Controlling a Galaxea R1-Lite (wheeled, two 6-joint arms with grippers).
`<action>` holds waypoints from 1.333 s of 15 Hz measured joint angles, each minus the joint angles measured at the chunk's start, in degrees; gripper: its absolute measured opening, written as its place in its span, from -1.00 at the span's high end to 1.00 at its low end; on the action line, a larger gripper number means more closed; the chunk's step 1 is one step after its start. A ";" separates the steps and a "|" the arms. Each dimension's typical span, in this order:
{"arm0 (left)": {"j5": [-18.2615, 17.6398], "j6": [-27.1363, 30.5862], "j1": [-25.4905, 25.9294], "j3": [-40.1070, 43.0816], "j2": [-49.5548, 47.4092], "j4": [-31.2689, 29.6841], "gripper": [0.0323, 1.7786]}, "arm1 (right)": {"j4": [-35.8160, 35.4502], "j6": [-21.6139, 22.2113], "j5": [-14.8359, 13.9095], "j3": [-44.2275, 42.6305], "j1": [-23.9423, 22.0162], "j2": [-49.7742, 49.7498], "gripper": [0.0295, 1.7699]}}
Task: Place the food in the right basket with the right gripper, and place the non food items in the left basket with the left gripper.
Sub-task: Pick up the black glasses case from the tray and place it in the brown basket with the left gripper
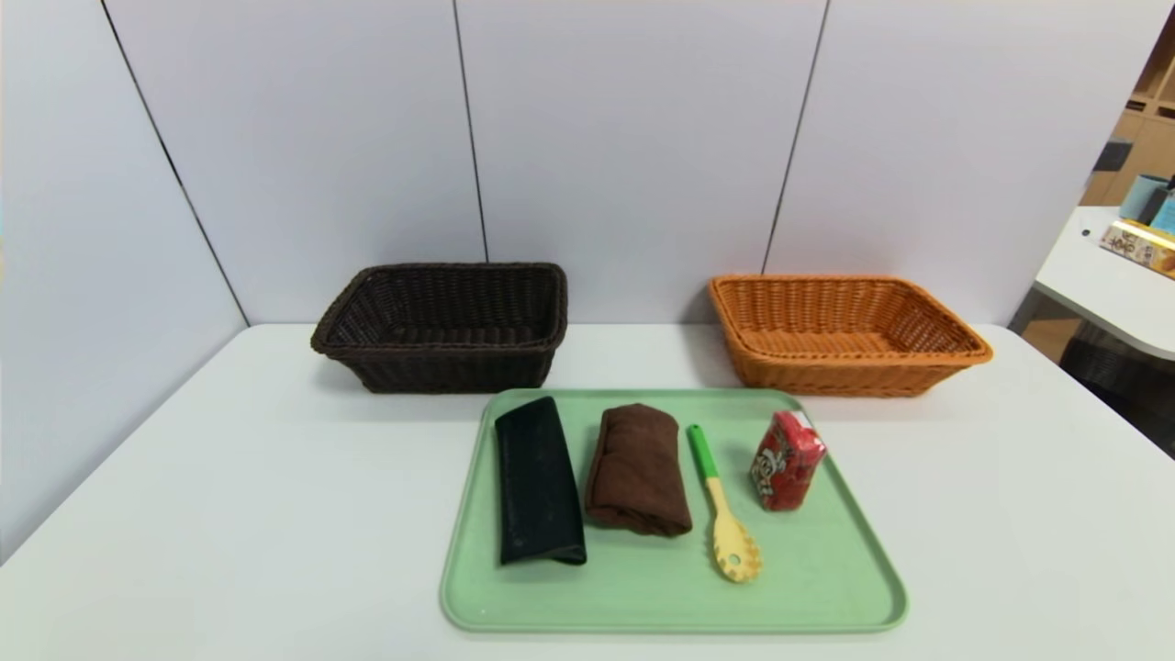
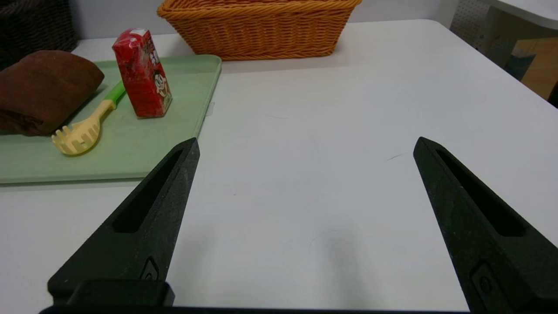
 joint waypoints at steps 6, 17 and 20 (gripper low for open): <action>0.04 0.11 0.00 0.00 0.00 -0.09 -0.90 | 0.02 -0.04 0.00 0.05 0.00 0.00 -0.91; -0.11 0.04 0.00 0.00 0.00 -0.16 -0.90 | 0.06 -0.17 0.00 0.07 0.00 0.00 -0.91; -0.24 0.06 0.00 0.00 0.00 0.66 -0.90 | -0.09 -0.28 0.22 -0.50 0.00 0.00 -0.91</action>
